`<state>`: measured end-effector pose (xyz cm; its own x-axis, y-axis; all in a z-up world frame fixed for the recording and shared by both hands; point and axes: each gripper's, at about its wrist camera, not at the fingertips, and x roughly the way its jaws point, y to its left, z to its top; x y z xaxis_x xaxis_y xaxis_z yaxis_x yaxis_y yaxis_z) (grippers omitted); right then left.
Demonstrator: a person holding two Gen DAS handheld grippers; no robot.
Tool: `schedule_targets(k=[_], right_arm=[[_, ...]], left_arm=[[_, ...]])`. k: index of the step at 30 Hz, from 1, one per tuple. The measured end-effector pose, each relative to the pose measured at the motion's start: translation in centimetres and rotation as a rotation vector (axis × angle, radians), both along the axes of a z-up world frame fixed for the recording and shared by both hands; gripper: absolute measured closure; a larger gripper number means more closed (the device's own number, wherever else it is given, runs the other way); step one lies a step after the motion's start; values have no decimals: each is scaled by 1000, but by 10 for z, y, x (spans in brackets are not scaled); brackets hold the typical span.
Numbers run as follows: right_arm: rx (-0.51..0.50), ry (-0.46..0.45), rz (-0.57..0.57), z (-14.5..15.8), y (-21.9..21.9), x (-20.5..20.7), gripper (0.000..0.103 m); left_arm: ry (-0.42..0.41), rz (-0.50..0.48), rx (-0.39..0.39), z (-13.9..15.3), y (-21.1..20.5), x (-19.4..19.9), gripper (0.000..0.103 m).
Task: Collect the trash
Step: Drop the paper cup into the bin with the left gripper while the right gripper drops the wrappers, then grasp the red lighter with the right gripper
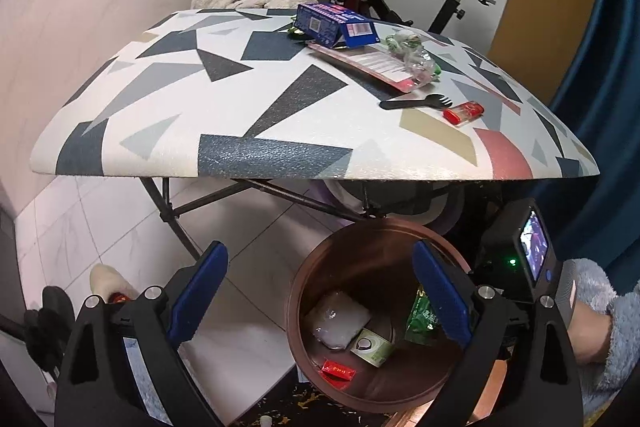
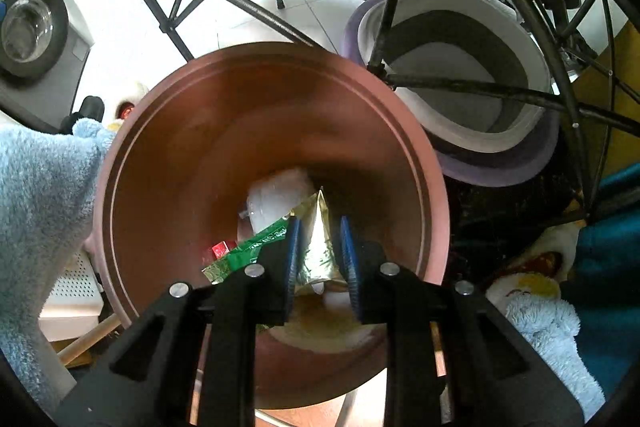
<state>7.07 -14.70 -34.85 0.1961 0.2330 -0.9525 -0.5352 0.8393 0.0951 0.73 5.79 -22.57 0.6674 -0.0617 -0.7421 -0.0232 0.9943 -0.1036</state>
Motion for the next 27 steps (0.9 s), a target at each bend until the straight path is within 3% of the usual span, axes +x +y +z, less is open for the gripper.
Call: schedule_targets(k=[2, 4, 6, 9, 14, 27], right_arm=[[0, 4, -4, -1, 1, 0, 69], [6, -2, -1, 0, 3, 0, 40], [10, -45, 0, 8, 5, -2, 25], [44, -102, -1, 22, 5, -6, 12], [140, -246, -24, 60, -7, -14, 6], [308, -379, -160, 115, -43, -10, 6]], left_arm=[[5, 2, 0, -1, 0, 1, 12], [7, -2, 4, -2, -1, 1, 12], [6, -6, 8, -1, -2, 1, 12], [7, -6, 10, -2, -3, 1, 12], [9, 13, 15, -2, -1, 2, 12], [8, 33, 16, -2, 1, 4, 12]])
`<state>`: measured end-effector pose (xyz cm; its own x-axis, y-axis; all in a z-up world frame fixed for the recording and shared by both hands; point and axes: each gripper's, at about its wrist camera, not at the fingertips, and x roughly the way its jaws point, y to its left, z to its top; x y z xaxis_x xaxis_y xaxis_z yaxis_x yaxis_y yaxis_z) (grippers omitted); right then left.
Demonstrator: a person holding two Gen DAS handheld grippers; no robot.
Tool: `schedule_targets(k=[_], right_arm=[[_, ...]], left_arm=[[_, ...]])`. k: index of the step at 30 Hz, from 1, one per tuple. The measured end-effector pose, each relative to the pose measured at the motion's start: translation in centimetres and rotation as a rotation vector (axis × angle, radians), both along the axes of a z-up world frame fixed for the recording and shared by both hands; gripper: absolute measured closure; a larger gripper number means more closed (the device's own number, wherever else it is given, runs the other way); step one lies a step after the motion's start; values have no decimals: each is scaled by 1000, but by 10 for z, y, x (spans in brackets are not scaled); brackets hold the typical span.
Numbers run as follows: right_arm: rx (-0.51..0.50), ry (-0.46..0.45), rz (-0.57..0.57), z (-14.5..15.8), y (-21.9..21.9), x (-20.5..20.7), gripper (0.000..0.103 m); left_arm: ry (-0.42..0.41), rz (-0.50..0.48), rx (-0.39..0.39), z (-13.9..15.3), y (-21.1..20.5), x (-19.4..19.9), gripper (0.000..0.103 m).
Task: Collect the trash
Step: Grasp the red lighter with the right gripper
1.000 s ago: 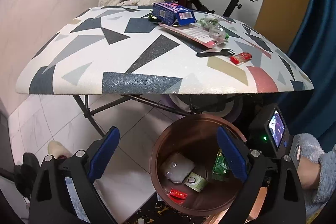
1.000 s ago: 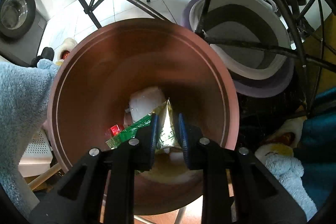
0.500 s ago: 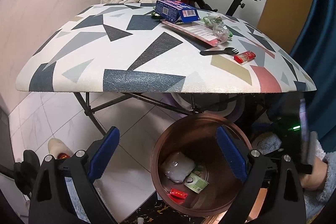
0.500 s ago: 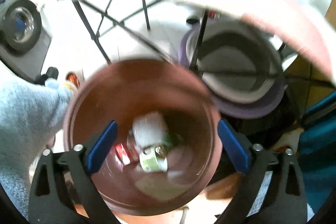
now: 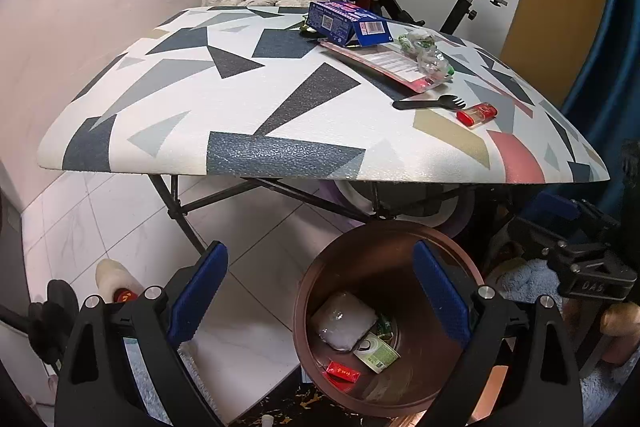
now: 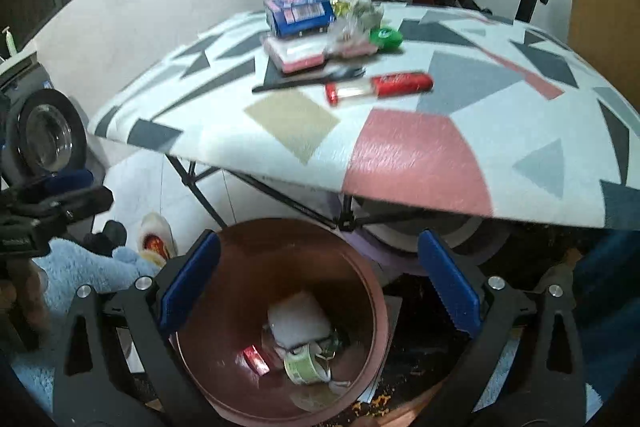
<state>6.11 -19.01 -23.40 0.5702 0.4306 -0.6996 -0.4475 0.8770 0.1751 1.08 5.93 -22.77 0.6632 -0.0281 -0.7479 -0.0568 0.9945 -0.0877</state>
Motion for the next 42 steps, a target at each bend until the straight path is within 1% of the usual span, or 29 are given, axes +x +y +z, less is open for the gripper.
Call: schedule_targets(k=[3, 7, 9, 10, 12, 17, 20, 22, 24, 27, 29, 33, 35, 38, 40, 42], right_arm=[[10, -22, -15, 5, -5, 0, 6], [36, -24, -38, 15, -13, 5, 6], [52, -21, -23, 23, -18, 12, 6], [39, -28, -29, 27, -20, 15, 6], [-27, -32, -64, 34, -20, 27, 6], [-49, -32, -77, 43, -21, 67, 6], [-74, -29, -67, 40, -15, 86, 6], [-114, -19, -57, 33, -5, 102, 6], [-132, -4, -51, 28, 1, 112, 6], [-141, 23, -49, 22, 9, 122, 6], [-137, 24, -45, 21, 12, 124, 6], [-165, 29, -20, 18, 22, 125, 6], [-160, 34, -11, 17, 25, 125, 6], [-177, 30, -9, 17, 28, 126, 6], [-179, 17, -11, 18, 28, 126, 19], [-175, 25, -12, 19, 27, 127, 19]], left_arm=[[0, -3, -3, 0, 0, 0, 12], [-5, -2, -6, 1, 0, 0, 12], [-4, 2, -7, 1, 0, 0, 12], [-3, 4, -7, 1, 0, 0, 12], [1, 7, -8, 0, 0, 1, 12], [7, 2, -6, -2, -3, 4, 12], [8, 0, -6, -3, -3, 4, 12], [12, 5, -10, -4, -1, 4, 12], [15, 15, -19, -5, 2, 5, 12], [17, 25, -31, -6, 7, 5, 12], [20, 34, -41, -7, 9, 6, 12], [30, 42, -54, -10, 11, 10, 12], [33, 39, -58, -11, 10, 12, 12], [34, 28, -55, -13, 6, 15, 12], [33, 18, -51, -13, 4, 15, 12], [35, 12, -51, -13, 3, 16, 12]])
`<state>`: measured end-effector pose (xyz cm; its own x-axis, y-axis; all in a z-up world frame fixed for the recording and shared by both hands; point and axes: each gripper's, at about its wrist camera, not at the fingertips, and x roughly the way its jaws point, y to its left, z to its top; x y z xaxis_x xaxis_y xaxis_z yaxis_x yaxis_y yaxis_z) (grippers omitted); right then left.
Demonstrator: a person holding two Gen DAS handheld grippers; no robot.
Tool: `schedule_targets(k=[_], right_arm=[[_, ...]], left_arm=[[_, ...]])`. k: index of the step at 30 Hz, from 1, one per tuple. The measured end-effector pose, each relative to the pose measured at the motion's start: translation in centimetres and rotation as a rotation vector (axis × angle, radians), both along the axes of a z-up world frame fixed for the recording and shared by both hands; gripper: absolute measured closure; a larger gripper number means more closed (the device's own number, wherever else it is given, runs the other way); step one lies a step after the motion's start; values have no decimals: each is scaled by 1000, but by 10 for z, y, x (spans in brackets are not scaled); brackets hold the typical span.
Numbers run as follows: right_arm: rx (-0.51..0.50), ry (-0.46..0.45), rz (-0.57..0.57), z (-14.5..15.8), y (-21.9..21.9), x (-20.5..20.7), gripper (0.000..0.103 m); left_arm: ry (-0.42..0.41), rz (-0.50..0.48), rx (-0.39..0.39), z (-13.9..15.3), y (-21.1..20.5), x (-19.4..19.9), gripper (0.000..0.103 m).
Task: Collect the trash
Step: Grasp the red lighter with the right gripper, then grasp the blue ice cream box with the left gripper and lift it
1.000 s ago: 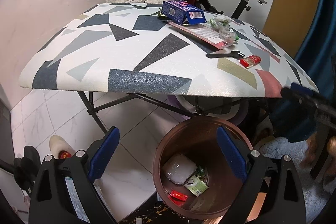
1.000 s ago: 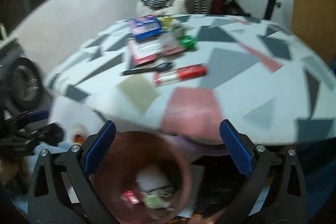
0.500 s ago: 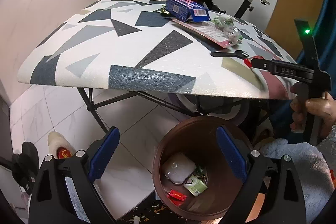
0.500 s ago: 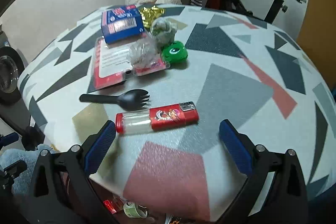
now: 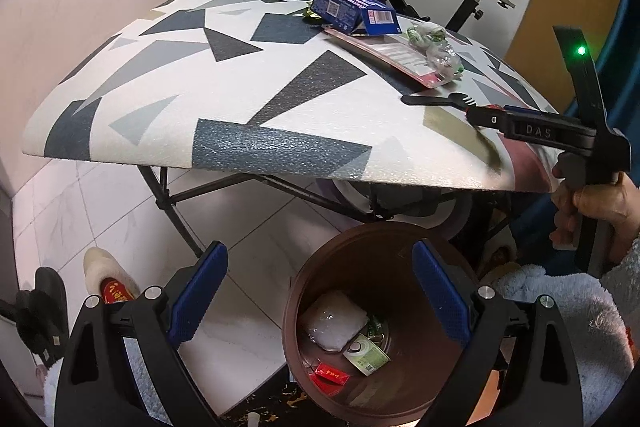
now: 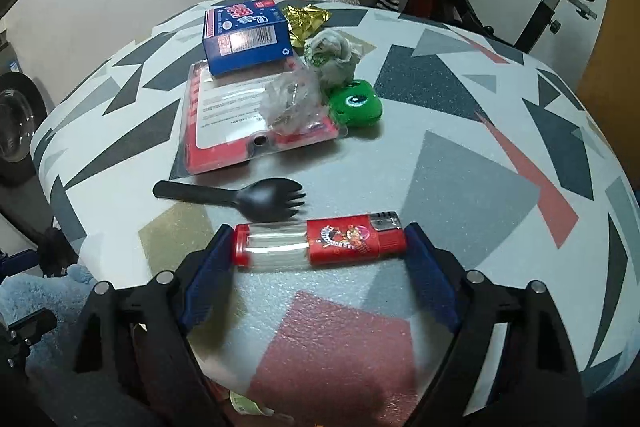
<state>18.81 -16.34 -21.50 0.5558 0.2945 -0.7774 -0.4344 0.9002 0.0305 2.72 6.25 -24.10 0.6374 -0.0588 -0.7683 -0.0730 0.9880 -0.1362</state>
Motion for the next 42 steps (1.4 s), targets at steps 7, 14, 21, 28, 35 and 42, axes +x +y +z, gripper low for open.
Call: schedule_targets(k=[7, 14, 21, 28, 35, 42], right_arm=[[71, -48, -1, 21, -10, -6, 20], [133, -72, -31, 37, -28, -7, 20], [171, -80, -55, 46, -43, -5, 20], [191, -82, -86, 46, -58, 0, 20], [208, -71, -121, 42, -74, 8, 20], [216, -68, -128, 38, -80, 16, 20]], left_arm=[[-22, 11, -44, 14, 8, 6, 12], [-83, -24, -183, 58, 20, 49, 12], [-219, -303, 101, 100, 8, 140, 6], [-134, -512, 294, 90, -7, 245, 6], [-15, -608, 457, 52, -22, 307, 6], [51, -631, 369, 34, -20, 337, 6]])
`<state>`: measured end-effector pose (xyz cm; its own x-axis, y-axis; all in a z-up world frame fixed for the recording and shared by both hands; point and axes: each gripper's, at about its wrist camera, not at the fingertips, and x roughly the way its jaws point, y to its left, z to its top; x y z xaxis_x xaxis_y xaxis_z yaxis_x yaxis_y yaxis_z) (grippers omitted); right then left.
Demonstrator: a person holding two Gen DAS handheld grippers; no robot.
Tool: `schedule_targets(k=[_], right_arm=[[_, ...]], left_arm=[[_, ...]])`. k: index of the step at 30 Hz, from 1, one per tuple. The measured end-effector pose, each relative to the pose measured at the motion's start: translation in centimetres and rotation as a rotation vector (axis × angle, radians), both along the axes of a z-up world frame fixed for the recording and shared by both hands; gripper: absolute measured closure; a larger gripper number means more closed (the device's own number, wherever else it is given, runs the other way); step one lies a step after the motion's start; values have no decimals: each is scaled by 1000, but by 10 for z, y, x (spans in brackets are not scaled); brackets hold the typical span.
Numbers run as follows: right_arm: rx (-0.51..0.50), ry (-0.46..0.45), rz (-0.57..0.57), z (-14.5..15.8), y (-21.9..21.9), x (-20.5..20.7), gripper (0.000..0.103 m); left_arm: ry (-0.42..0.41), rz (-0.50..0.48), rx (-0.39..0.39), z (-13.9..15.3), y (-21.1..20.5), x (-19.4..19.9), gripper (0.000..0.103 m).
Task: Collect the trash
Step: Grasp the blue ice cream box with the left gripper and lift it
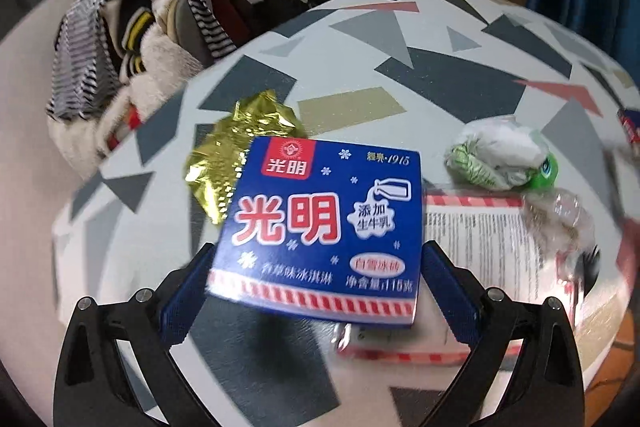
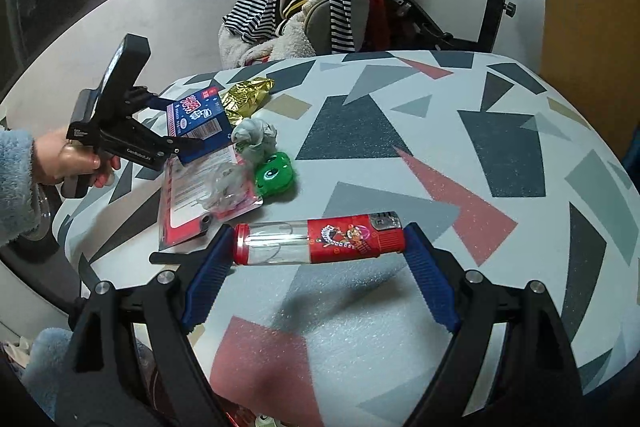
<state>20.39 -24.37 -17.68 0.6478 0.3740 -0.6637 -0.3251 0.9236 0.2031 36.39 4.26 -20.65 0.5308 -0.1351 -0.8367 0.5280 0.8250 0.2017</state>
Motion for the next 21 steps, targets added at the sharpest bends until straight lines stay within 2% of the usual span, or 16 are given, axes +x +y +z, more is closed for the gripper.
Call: schedule_targets(k=[1, 2, 7, 11, 14, 18, 21], right_arm=[[0, 3, 0, -1, 0, 1, 20], [-1, 5, 0, -2, 0, 2, 20], [-1, 7, 1, -4, 3, 1, 20], [-2, 7, 10, -3, 7, -3, 20], [-1, 4, 19, -1, 11, -7, 20], [-1, -4, 31, 4, 16, -17, 20], [17, -3, 30, 7, 16, -23, 20]], left_arm=[[10, 12, -28, 0, 2, 2, 8], [17, 28, -48, 0, 3, 3, 19], [-18, 136, -168, 11, 21, -4, 20], [-52, 199, -204, 23, 30, -21, 21], [-85, 249, -211, 33, 31, -42, 21], [-63, 322, -328, 44, 34, -83, 21], [-71, 330, -351, 49, 27, -117, 21]])
